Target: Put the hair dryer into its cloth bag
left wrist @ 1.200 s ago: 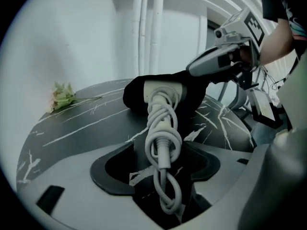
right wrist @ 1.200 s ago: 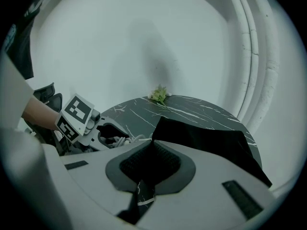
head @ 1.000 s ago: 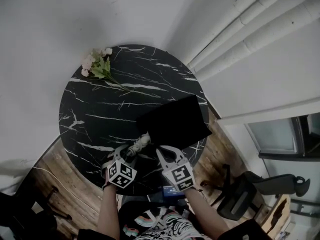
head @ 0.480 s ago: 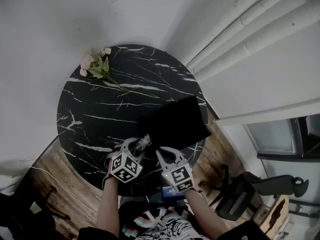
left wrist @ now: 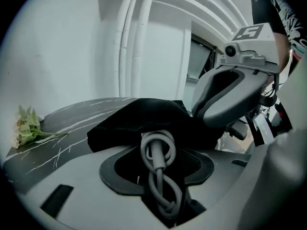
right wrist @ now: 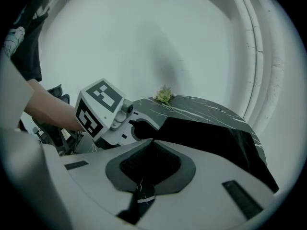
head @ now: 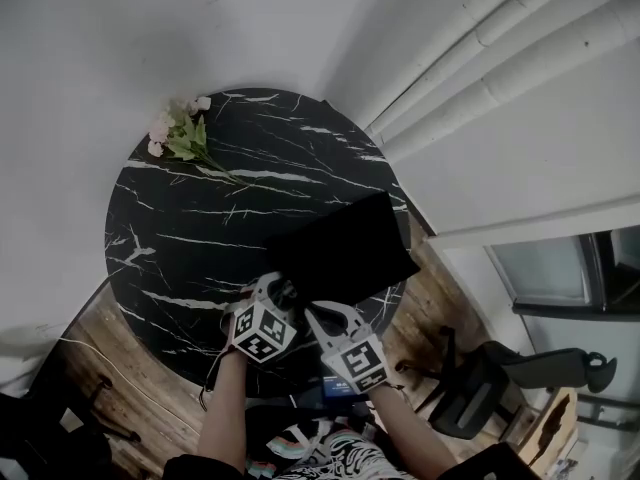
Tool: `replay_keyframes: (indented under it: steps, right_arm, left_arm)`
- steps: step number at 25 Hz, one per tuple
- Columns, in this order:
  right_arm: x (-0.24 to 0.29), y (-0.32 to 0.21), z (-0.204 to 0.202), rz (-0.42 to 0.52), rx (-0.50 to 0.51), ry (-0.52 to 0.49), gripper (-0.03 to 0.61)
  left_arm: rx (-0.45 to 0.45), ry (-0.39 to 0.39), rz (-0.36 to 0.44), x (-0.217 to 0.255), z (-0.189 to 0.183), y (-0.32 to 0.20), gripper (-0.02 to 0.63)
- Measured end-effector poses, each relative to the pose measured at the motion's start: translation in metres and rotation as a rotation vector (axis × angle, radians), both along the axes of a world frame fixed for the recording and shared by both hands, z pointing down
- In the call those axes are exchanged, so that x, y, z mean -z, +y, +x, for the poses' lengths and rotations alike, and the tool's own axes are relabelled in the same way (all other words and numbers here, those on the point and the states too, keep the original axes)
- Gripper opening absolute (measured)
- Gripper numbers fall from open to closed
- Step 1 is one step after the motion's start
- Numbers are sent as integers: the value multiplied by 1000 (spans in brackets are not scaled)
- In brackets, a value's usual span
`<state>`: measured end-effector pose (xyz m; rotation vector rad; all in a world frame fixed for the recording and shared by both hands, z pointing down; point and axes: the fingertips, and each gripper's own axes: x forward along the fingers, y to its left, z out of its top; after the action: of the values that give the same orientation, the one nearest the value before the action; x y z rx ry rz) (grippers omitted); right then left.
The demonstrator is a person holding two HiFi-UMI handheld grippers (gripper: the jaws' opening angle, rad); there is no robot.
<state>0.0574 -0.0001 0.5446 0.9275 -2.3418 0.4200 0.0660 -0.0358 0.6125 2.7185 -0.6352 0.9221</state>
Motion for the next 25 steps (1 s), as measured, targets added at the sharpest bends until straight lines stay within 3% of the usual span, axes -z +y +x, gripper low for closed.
replay_keyframes:
  steps: [3,8,12,15,18,22,25]
  right_arm:
    - [-2,2,-1,-14,4,-27,26]
    - [-4,1,1,-24,-3,-32,26]
    - [-3,-2,1,-21,-7,-32,26]
    - [-3,-2,2,-21,-8,-28,26]
    - [-5,1,0,-25,-6,-27,26]
    - [-6,5,0,-29,4,-17,26]
    - [-6,8,-1,-40,7,-18,26]
  left_arm:
    - [28,-7,20,-7,9,-8,201]
    - [48,-129,79,-30,5,-5,213]
    - [95,-173,142,-29,-14,3,215]
    - [133,-167,134,-29,-26,10,186]
    - [104,-164,108,-32,-24,15,116]
    - [105,-134,69,-26,-24,9,100]
    - [102,-84,84,-8,-21,0,94]
